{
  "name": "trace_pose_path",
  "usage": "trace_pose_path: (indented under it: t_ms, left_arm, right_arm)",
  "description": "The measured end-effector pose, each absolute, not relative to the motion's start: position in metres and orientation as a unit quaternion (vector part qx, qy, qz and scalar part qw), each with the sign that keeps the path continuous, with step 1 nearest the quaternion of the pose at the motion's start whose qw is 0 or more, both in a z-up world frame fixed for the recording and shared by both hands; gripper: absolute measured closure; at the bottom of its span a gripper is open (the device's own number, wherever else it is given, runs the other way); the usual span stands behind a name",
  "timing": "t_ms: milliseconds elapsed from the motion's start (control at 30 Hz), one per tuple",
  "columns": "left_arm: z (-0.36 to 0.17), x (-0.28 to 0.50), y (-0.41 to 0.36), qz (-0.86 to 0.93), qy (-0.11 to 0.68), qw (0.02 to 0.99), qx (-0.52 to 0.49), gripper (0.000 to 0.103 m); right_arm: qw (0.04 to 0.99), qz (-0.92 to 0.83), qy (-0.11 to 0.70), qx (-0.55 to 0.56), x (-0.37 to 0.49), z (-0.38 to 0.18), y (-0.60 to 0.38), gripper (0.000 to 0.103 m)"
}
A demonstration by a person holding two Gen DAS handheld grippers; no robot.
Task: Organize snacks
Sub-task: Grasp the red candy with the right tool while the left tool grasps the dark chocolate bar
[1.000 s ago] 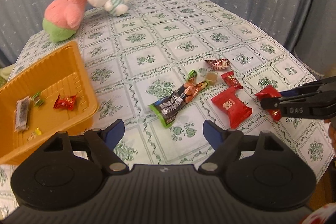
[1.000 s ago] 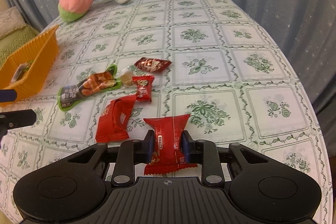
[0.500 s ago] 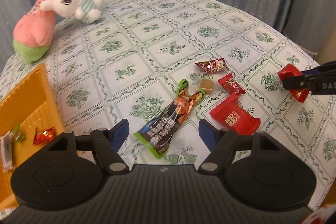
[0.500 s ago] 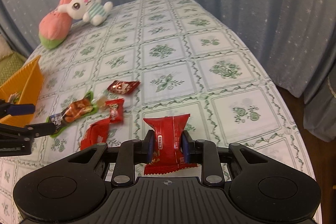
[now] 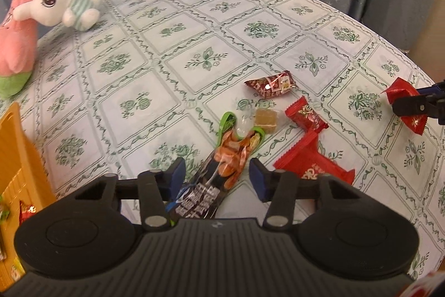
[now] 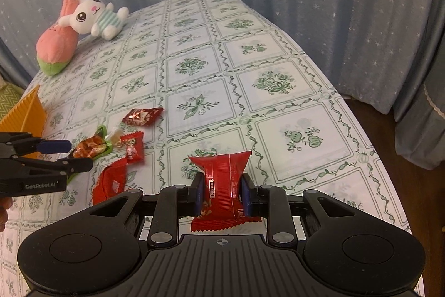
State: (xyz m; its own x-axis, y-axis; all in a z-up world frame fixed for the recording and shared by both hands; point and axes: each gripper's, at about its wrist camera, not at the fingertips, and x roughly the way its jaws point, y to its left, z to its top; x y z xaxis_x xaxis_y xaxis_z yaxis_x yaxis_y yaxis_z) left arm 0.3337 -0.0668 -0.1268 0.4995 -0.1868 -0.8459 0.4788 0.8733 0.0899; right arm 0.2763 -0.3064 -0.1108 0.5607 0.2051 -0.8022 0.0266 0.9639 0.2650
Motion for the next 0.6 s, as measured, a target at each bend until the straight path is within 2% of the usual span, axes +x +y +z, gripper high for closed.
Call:
trace_pose_path:
  t_ms: [333, 600]
  left_arm:
    - [-0.128, 0.326, -0.067, -0.202, 0.462, 0.848, 0.163, 0.07]
    - [-0.124, 0.308, -0.064, -0.187, 0.49, 0.84, 0.14, 0.071]
  right_arm:
    - [0.874, 0.057, 0.467, 0.126, 0.277, -0.111, -0.308, 0.076]
    - [0.873, 0.07, 0.466, 0.126, 0.274, -0.11, -0.306, 0.076]
